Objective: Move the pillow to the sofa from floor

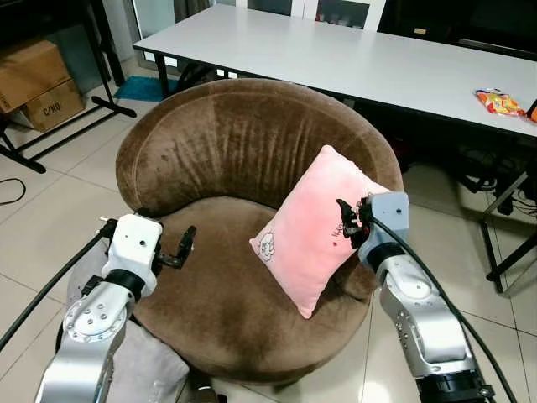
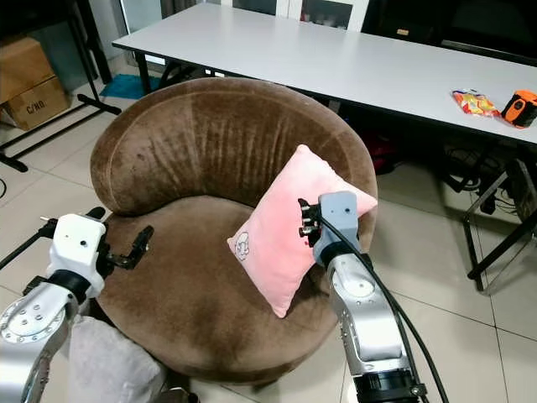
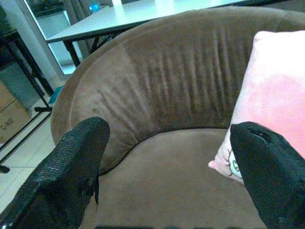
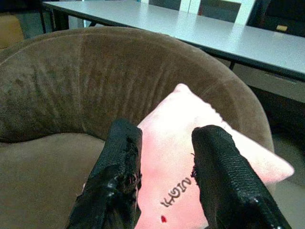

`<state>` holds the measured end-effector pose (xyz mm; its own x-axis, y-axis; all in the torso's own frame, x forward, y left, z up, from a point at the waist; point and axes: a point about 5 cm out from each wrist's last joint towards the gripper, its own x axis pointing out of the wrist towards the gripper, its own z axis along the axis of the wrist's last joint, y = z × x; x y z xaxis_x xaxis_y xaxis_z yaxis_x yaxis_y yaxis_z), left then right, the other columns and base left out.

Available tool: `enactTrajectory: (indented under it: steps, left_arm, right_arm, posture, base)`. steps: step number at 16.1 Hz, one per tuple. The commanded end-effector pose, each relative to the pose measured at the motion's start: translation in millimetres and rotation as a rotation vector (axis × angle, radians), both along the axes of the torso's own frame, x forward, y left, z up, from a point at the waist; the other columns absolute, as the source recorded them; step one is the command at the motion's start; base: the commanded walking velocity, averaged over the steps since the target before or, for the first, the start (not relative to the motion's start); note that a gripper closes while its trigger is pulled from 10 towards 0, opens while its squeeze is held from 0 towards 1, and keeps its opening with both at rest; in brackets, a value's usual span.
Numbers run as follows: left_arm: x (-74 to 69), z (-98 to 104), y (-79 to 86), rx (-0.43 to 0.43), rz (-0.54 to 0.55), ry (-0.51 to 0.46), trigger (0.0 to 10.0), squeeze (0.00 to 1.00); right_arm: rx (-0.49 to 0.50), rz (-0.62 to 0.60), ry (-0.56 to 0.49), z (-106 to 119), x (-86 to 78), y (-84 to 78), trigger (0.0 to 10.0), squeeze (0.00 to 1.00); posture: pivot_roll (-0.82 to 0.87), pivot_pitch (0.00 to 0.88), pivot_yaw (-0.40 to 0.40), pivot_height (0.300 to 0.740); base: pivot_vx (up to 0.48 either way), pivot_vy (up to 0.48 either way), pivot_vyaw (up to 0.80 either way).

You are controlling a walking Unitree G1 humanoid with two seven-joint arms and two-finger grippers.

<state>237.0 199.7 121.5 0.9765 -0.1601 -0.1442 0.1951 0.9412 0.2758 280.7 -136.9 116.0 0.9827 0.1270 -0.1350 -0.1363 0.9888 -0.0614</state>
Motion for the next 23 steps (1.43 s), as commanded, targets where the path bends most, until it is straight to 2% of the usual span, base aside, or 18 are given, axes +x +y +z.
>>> enactTrajectory:
  steps: [1,3,7,17,23]
  left_arm:
    - [2.6,0.9,-3.2,0.005,-0.001,-0.013,10.0,0.0]
    - [2.8,1.1,-2.8,0.001,0.013,-0.019,10.0,0.0]
    - [3.1,2.6,-2.2,-0.002,0.024,-0.027,10.0,0.0]
    - [7.8,3.6,-5.2,-0.003,0.013,-0.028,10.0,0.0]
    - [9.8,4.5,-5.3,-0.002,0.014,-0.034,10.0,0.0]
  right_arm:
    - [-0.02,0.005,0.005,2.9,-0.8,0.2,10.0,0.0]
    - [0.008,0.015,0.031,4.5,-1.2,0.6,10.0,0.0]
    - [0.003,0.013,0.053,4.9,-0.8,0.8,10.0,0.0]
    - [0.03,-0.009,0.085,5.4,-1.0,-3.0,10.0,0.0]
    - [-0.02,0.014,0.073,6.9,-1.6,-3.7,10.0,0.0]
  posture:
    - [0.0,0.0,-0.041,0.74]
    - [0.0,0.0,-0.05,0.74]
    - [0.01,0.0,-0.059,0.74]
    - [0.0,0.0,-0.053,0.74]
    - [0.0,0.0,-0.048,0.74]
  base:
    - [0.0,0.0,0.0]
    - [-0.12,0.0,0.0]
    - [0.0,0.0,0.0]
    - [-0.28,0.0,0.0]
    - [-0.227,0.0,0.0]
